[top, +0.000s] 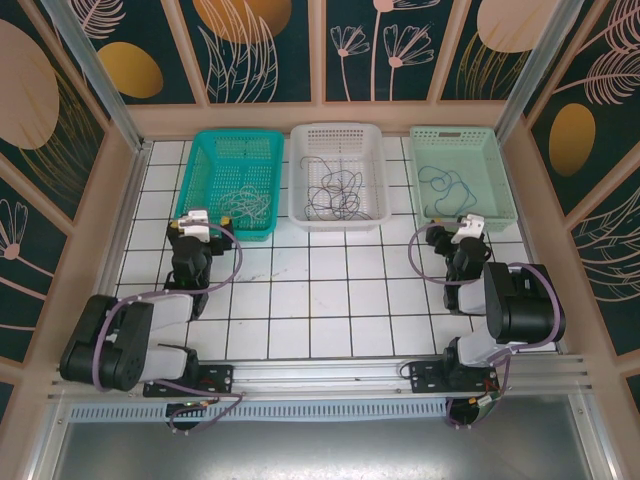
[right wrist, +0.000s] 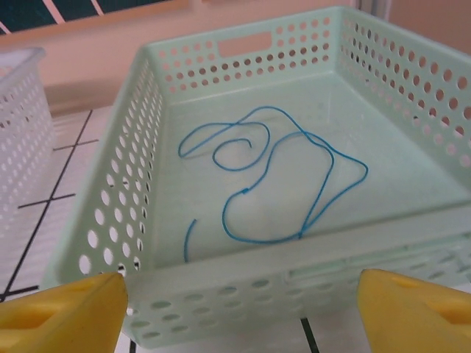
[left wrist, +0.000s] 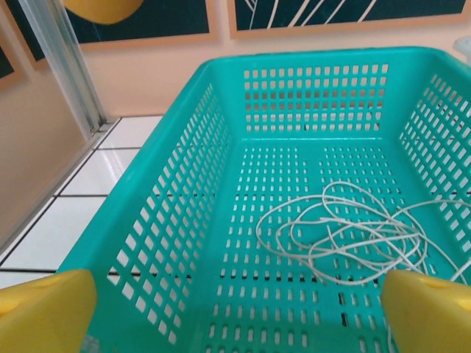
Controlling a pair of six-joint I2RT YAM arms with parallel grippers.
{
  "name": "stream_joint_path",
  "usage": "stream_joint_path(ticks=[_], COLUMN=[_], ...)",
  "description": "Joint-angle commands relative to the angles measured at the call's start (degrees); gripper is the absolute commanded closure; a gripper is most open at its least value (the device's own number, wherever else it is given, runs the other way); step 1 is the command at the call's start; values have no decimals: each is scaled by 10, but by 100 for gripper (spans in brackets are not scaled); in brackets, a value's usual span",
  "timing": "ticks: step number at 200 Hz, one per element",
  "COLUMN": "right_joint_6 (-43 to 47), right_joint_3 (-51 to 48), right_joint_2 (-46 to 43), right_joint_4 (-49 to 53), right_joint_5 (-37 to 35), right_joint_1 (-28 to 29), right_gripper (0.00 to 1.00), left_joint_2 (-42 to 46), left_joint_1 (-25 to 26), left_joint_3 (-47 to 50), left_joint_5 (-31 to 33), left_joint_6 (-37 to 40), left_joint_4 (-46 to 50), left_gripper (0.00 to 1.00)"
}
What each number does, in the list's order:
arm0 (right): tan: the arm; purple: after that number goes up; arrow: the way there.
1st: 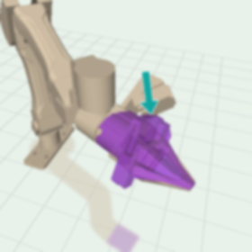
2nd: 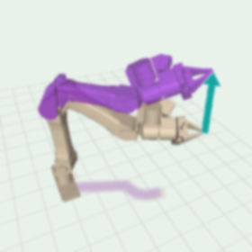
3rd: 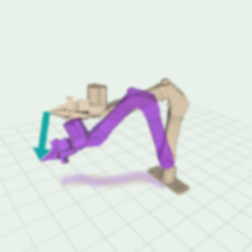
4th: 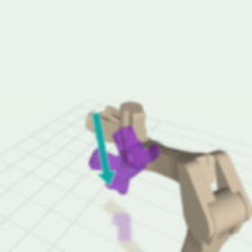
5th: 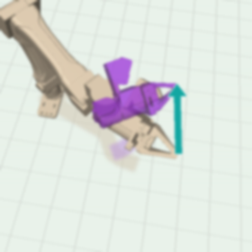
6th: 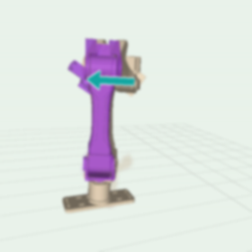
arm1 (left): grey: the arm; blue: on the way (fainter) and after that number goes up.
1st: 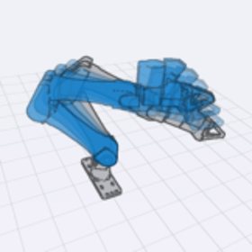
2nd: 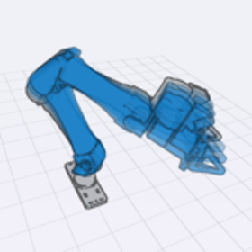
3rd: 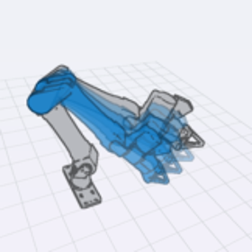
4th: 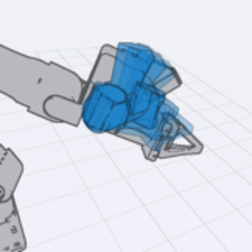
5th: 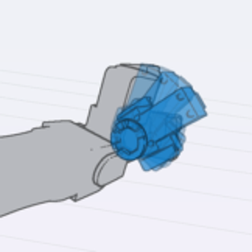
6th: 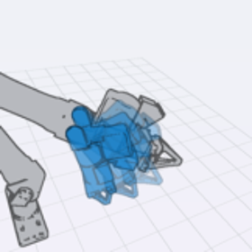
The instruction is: Untangle the cables
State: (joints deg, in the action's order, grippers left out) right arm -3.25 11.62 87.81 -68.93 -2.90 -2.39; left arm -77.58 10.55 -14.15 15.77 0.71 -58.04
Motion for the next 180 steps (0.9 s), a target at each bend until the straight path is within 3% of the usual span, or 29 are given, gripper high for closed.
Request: stream_joint_path(ticks=[1,21,51,67,100,180], right_joint_6=[10,10,11,15,16,17], right_joint_3=[10,10,11,12,13,12], right_joint_2=[3,3,3,3,3,3], right_joint_4=[-38,-38,-37,-34,-34,-34], right_joint_5=[18,18,15,5,4,-4], right_joint_1=[1,0,2,8,9,13], right_gripper=[12,2,1,1,1,1], left_joint_2=[-17,-40,-105,-89,-95,-95], left_joint_1=[-13,-39,-81,-84,-84,-85], left_joint_3=[24,58,79,54,13,14], left_joint_5=[-5,-27,-69,-76,-58,-54], left_joint_6=[30,4,-34,-34,-42,-42], left_joint_4=[-120,-202,-307,-228,-159,-163], left_gripper=[1,1,1,1,1,1])
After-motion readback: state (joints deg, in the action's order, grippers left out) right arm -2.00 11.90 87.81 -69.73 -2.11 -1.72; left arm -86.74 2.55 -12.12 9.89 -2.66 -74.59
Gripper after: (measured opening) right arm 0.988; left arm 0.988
